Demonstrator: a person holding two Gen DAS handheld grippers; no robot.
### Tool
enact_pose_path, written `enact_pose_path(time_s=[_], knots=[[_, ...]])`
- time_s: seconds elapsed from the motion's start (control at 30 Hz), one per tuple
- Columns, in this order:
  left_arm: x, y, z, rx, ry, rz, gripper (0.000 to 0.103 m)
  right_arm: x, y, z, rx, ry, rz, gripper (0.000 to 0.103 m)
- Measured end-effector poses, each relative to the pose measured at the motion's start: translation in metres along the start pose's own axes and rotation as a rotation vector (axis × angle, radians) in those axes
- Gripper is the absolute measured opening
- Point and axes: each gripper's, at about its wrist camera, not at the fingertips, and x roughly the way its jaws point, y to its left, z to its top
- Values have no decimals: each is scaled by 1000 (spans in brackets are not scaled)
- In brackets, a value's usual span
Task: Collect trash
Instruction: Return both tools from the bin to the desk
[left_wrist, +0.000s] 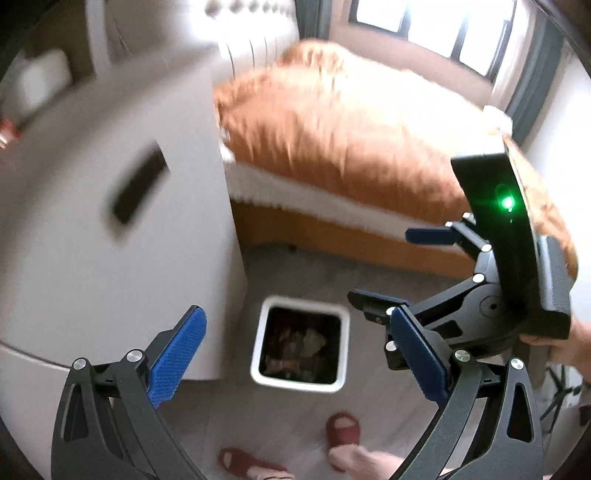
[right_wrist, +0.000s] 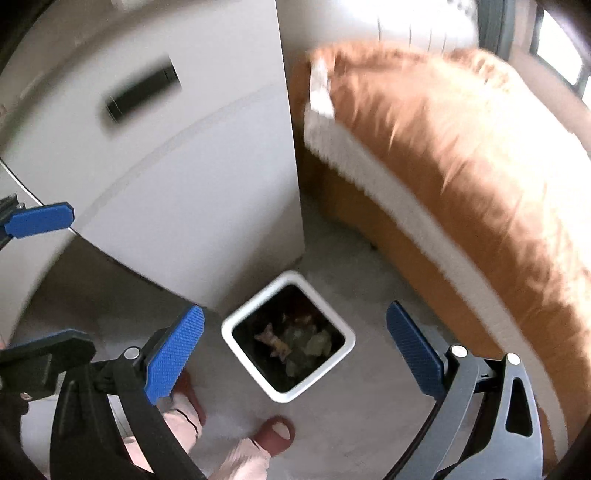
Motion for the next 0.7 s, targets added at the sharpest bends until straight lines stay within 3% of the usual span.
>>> enact_pose_path(time_s=[0.27,0.47,0.7], knots=[[-121,30,28,-27,-173,119,98,-102,52,64,-53,-218,38,99],[-183,83,33,-61,-245,247,98,-133,106,106,-156,-335,109,99],[-222,163,37,-156,-285,329,98,-133,172,156,-250,-374,184,99]])
